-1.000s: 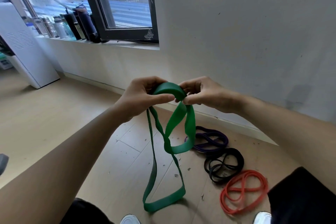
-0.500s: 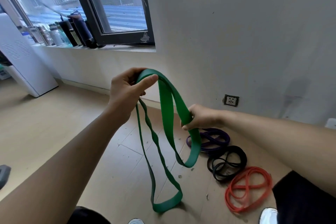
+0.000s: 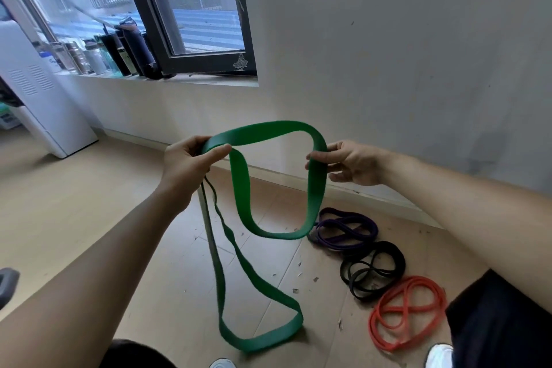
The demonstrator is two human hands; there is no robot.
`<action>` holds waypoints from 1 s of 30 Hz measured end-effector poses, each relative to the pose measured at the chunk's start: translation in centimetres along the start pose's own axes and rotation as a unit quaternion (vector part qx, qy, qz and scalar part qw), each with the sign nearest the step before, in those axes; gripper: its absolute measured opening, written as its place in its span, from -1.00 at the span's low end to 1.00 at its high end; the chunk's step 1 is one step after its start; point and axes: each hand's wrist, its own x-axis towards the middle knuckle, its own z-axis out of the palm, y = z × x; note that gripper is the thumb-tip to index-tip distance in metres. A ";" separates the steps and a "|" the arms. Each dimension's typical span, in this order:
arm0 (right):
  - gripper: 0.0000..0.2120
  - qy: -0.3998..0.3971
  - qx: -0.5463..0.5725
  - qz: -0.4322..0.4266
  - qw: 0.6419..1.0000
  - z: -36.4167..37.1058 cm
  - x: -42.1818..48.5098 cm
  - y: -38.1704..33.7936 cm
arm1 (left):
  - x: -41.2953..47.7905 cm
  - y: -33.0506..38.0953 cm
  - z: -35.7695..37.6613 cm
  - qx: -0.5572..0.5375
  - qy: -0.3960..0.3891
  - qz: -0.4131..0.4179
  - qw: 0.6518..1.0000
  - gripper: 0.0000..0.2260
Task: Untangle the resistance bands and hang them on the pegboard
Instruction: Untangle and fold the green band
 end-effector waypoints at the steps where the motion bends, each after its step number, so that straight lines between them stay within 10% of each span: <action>1: -0.72 -0.003 0.009 -0.007 1.000 -0.4 -0.3 -0.3 | 0.1 -0.2 -0.2 -0.004 0.001 -0.009 1.000 -0.84; 13: -0.60 -0.031 0.059 -0.014 0.998 -5.8 -2.6 -0.6 | -0.3 -1.0 -0.8 0.036 -0.102 -0.049 0.993 -0.81; 17: -0.82 0.046 -0.145 -0.021 0.988 -5.1 -2.2 0.3 | -0.3 -0.6 0.0 0.030 -0.106 -0.044 0.993 -0.82; 21: -0.82 0.166 -0.385 -0.043 0.907 -5.0 -1.7 1.1 | -0.4 -0.5 0.4 0.032 -0.119 -0.046 0.991 -0.73; 25: -0.92 0.228 -0.400 -0.016 0.888 -5.8 -1.4 1.4 | -0.4 -0.3 0.5 0.023 -0.121 -0.049 0.991 -0.76; 30: -0.87 0.086 -0.331 0.071 0.937 -6.9 -1.8 2.0 | -0.5 0.0 0.5 0.003 -0.117 -0.056 0.992 -0.71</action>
